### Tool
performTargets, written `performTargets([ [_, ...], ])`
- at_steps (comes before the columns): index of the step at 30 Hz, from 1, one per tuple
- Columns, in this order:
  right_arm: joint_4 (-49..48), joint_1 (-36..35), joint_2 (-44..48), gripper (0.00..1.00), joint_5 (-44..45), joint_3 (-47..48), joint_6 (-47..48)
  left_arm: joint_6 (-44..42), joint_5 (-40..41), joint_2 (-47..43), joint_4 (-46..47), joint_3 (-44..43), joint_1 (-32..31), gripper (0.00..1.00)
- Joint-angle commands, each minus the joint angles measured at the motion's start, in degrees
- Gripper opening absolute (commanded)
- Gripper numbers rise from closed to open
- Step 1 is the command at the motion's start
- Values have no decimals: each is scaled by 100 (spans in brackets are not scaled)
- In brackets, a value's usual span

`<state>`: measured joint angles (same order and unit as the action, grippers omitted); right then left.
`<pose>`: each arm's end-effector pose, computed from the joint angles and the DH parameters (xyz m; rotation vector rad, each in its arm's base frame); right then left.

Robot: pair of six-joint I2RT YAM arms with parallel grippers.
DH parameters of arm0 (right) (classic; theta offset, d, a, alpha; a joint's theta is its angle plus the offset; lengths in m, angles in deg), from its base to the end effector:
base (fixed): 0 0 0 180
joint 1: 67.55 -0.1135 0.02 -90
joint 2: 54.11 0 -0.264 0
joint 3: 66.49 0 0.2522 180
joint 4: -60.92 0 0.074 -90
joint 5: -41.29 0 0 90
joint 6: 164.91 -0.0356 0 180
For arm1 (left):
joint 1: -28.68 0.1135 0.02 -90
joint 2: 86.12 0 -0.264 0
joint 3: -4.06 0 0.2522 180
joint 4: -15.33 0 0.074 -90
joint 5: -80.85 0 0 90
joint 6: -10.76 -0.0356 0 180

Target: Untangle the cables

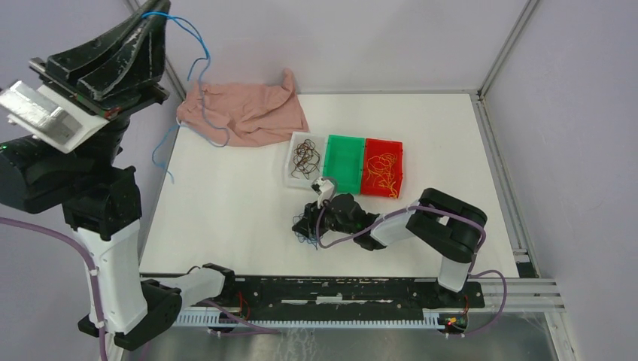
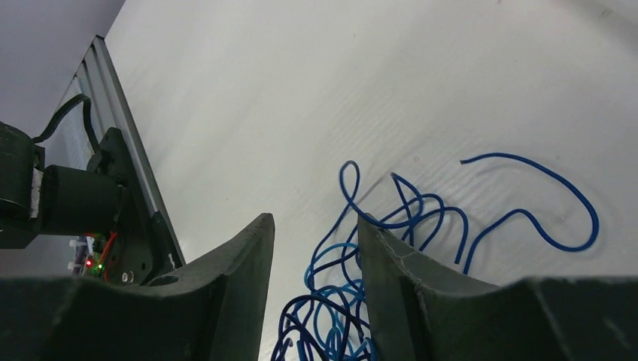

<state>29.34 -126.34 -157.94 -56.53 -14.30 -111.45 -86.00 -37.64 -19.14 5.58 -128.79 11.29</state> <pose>0.1732 0.2952 0.1346 -0.5095 2.0645 1.1960 0.0699 -0.0397 0.6741 0.5952 0.4669 -0.3236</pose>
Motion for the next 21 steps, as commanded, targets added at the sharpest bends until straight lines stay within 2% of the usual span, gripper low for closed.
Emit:
performTargets([
  [1, -240, -33, 190, 52, 190, -186, 86, -441, 370, 118, 384, -341, -10, 3],
  [5, 148, -31, 818, 60, 242, -40, 219, -211, -137, -118, 5, 148, -8, 3],
  [10, 1361, -31, 1923, 66, 322, 601, 618, -73, -686, -693, -214, 1783, -10, 3],
  [14, 2303, -29, 2341, 67, 349, 1341, 939, 383, -995, -1053, -245, 2797, -10, 3],
  [21, 2468, -17, 2625, 66, 757, 1641, 1069, 905, -1297, -1451, -356, 4015, -10, 3],
])
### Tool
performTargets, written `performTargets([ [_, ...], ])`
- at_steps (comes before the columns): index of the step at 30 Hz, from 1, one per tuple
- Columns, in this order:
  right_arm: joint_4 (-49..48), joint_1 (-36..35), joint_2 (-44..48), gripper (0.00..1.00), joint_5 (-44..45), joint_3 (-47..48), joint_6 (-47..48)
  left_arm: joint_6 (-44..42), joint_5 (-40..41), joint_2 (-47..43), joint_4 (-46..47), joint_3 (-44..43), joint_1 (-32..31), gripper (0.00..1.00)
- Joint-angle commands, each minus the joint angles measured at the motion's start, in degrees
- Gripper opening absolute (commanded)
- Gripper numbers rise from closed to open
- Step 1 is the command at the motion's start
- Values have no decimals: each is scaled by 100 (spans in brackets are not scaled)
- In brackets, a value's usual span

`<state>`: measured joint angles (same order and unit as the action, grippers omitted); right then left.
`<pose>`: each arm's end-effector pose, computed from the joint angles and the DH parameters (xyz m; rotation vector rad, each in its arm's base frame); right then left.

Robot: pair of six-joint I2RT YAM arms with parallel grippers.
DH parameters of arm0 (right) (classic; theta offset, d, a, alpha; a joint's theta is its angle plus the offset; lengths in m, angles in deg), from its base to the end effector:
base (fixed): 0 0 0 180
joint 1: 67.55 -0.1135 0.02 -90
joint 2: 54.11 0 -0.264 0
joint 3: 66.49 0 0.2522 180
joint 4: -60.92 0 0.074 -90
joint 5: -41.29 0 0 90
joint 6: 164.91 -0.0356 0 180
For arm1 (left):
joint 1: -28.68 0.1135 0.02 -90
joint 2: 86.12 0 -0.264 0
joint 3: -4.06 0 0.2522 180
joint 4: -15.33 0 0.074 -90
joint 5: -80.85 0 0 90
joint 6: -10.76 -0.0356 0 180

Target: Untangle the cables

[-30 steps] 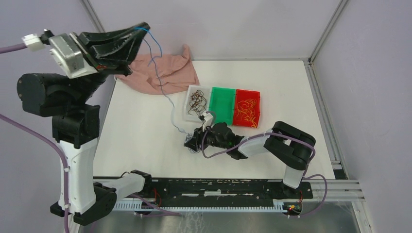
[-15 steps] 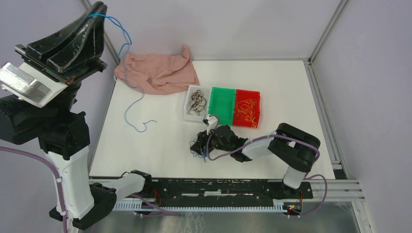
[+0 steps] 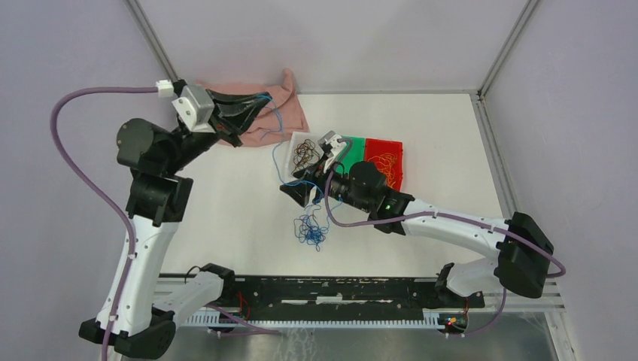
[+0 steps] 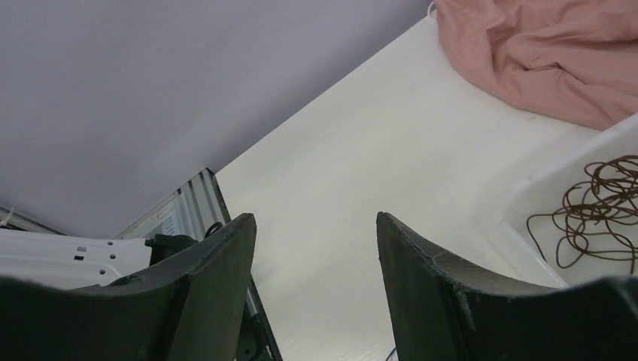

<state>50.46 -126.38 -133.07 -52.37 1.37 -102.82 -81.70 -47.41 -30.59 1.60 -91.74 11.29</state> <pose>0.1670 0.2805 0.3228 -0.5115 1.6454 1.2095 0.1406 -0.0671 0.5397 0.7800 0.9558 -0.5961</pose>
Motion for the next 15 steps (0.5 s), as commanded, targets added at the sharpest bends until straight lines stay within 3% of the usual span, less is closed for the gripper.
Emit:
performTargets([
  [1, 335, -3, 159, 66, 362, 24, 199, 489, -355, -313, 19, 401, -9, 3],
  [9, 523, 125, 296, 66, 504, -335, 117, 653, -349, 42, 159, 495, -49, 3],
  [15, 1385, 434, 460, 67, 1393, -509, 256, 589, -163, 714, 150, -255, -375, 3],
])
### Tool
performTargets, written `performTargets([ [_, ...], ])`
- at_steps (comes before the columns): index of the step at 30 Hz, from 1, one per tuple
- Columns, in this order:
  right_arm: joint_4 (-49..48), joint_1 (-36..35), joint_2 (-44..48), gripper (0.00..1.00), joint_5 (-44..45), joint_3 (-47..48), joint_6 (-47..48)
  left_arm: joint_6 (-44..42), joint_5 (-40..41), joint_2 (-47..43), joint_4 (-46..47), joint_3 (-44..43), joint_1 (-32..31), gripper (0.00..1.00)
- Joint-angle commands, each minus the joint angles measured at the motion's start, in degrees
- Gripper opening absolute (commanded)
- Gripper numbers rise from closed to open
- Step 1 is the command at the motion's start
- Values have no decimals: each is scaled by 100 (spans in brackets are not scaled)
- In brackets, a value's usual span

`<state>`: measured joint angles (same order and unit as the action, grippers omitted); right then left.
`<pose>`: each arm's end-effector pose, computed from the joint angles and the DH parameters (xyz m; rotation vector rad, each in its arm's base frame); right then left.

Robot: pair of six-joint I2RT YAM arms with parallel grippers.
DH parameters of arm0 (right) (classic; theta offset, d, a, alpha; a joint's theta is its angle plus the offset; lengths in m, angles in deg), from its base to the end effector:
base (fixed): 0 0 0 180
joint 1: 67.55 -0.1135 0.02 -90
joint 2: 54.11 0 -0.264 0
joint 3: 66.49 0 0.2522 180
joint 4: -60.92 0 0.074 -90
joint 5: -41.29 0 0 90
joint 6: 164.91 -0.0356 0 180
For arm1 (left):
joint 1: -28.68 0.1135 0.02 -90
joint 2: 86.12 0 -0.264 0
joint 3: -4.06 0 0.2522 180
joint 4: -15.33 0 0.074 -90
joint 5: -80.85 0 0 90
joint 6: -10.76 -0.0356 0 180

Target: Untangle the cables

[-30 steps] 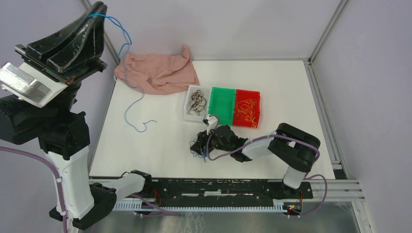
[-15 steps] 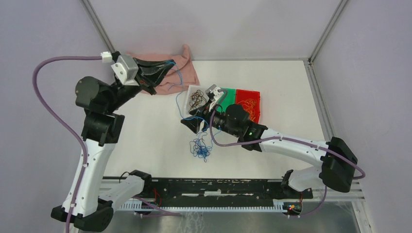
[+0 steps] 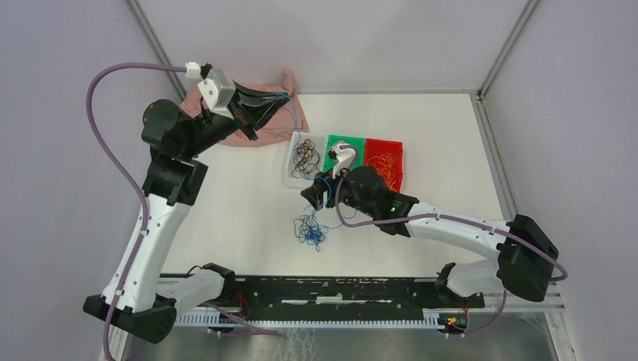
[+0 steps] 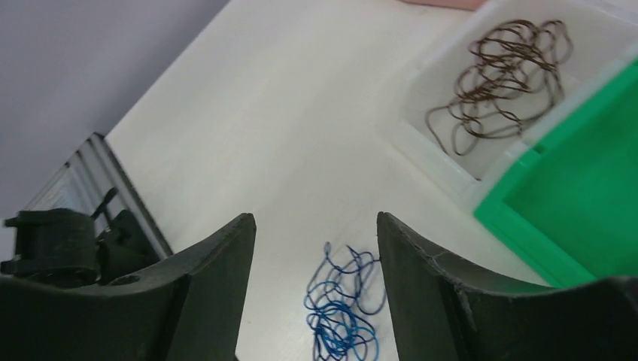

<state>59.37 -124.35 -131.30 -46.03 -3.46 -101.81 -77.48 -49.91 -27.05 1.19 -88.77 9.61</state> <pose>0.1727 0.2609 0.2853 -0.4571 1.8503 0.9852 0.1711 -0.0837 0.5140 0.8025 1.0870 -0.7432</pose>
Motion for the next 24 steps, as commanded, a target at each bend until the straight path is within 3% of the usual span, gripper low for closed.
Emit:
performTargets([
  [1, 684, 354, 316, 68, 937, -5, 143, 117, 119, 454, 161, -695, -312, 3],
  [4, 979, 732, 520, 70, 1314, -48, 256, -70, 301, 635, 86, -938, -603, 3],
  [6, 930, 952, 752, 79, 1347, -308, 290, -227, 381, 715, 109, -1043, -711, 3],
  [9, 1043, 1180, 1045, 83, 1421, -600, 388, -413, 736, 827, 277, -1215, -805, 3],
  [18, 1100, 1508, 1626, 83, 1923, -1465, 254, -819, 3078, 1371, 934, -2166, -826, 3],
  [24, 1071, 1553, 1950, 82, 2041, -1752, 244, -1378, 3531, 2053, 1170, -3274, -822, 3],
])
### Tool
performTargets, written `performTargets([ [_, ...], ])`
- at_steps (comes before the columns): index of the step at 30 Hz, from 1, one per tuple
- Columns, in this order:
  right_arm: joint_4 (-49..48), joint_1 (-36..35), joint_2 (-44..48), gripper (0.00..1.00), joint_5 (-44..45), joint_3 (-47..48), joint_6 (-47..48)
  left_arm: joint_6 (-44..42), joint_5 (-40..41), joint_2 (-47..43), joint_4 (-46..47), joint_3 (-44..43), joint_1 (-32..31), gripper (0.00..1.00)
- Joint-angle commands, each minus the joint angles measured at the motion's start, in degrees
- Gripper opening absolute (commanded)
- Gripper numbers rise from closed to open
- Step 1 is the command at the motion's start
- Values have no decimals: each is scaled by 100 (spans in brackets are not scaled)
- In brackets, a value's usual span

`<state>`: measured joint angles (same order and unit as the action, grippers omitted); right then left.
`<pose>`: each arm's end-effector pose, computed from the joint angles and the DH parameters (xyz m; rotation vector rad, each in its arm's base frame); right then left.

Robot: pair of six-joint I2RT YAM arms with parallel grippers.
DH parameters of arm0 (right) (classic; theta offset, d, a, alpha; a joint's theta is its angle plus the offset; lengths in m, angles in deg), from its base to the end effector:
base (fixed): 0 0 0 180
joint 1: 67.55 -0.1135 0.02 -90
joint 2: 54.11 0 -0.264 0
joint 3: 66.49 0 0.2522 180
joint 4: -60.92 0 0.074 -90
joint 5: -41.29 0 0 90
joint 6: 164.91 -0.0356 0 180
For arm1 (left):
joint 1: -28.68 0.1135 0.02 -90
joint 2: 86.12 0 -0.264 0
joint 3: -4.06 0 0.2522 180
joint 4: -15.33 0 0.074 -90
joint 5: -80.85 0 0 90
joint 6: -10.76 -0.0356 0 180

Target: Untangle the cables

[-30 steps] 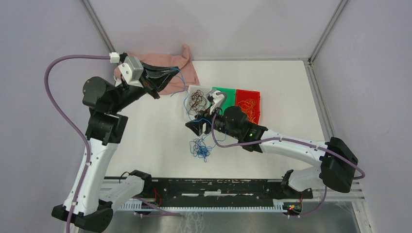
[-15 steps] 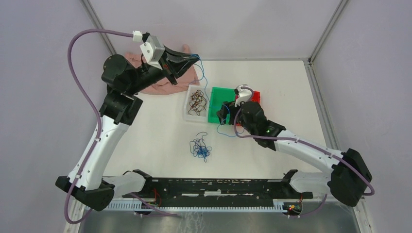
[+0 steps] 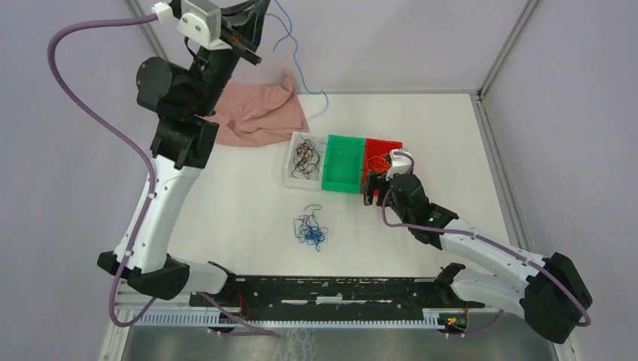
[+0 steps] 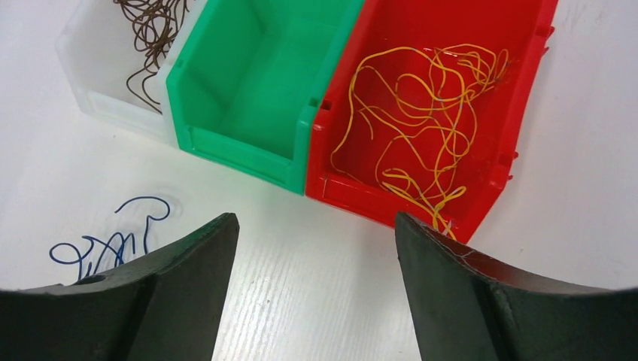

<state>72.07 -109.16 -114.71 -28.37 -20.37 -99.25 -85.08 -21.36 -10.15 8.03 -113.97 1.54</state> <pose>0.1812 0.1444 0.2340 -0.0769 2.0074 0.3834 0.2036 -0.1128 0.6006 0.4648 0.8726 -0.4440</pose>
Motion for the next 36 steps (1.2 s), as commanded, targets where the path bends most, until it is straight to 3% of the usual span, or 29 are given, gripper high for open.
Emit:
performTargets([
  [1, -197, 40, 334, 82, 279, -73, -10, -630, 669, 471, 454, -917, -16, 3],
  [7, -141, 77, 548, 82, 366, -75, -15, -511, 477, 839, 204, -1286, -15, 3],
  [23, 438, 172, 568, 79, 8, 1226, -202, -54, -370, 568, 70, 826, -120, 3],
  [36, 762, 240, 1022, 78, 329, 1190, -212, -197, -510, 1265, 183, 821, -382, 3],
])
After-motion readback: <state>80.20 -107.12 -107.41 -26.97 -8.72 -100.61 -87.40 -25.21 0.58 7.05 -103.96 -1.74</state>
